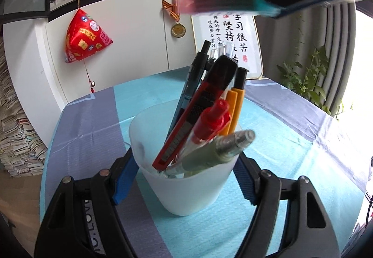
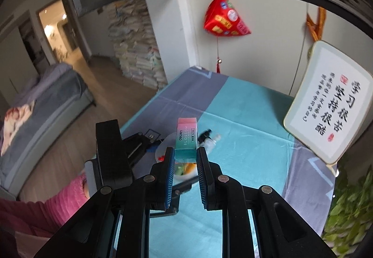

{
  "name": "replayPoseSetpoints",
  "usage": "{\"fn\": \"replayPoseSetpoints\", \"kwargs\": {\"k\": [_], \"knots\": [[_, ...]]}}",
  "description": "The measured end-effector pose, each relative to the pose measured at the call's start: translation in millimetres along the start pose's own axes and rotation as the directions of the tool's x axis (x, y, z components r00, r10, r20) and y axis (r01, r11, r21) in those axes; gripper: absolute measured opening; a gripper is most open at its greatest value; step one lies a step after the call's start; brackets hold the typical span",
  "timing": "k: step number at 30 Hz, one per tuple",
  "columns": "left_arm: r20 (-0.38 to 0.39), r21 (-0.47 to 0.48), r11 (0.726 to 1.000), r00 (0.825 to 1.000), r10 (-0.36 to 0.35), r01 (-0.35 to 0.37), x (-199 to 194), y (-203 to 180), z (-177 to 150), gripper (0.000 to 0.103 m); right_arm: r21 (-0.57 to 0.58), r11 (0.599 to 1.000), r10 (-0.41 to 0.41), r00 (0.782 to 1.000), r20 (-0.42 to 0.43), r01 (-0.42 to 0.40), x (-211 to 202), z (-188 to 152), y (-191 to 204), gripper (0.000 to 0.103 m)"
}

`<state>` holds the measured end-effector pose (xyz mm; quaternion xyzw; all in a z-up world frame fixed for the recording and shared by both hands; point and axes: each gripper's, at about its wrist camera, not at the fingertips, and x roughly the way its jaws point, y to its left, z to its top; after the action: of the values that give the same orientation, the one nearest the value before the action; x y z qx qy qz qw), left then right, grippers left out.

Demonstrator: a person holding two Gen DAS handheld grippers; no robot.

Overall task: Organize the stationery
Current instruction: 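Carry the pink eraser over the cup and drop it in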

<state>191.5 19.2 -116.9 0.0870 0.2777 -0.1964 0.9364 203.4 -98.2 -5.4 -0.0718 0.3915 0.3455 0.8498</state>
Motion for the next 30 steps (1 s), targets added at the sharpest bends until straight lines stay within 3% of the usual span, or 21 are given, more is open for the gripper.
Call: {"fn": "replayPoseSetpoints", "kwargs": {"k": [5,9,20,30], "knots": [[-0.002,-0.003,1.0,1.0,-0.003,0.003,0.4,-0.4,0.3,0.074,0.007,1.0,0.016,0.997,-0.073,-0.015,15.4,10.3,0.1,0.02],[-0.003,-0.001,1.0,1.0,-0.001,0.001,0.0,-1.2,-0.4,0.074,0.079,0.996,0.05,0.988,-0.146,-0.039,29.6,15.0,-11.8,0.02],[-0.005,0.001,1.0,1.0,0.002,-0.002,0.9,-0.9,-0.5,0.074,0.114,0.991,0.1,0.971,-0.219,-0.077,43.3,28.2,-10.1,0.02],[-0.003,0.013,1.0,1.0,0.01,-0.01,0.5,-2.8,-1.2,0.074,0.077,0.997,0.052,0.957,-0.286,-0.032,52.7,37.8,-3.7,0.02]]}}
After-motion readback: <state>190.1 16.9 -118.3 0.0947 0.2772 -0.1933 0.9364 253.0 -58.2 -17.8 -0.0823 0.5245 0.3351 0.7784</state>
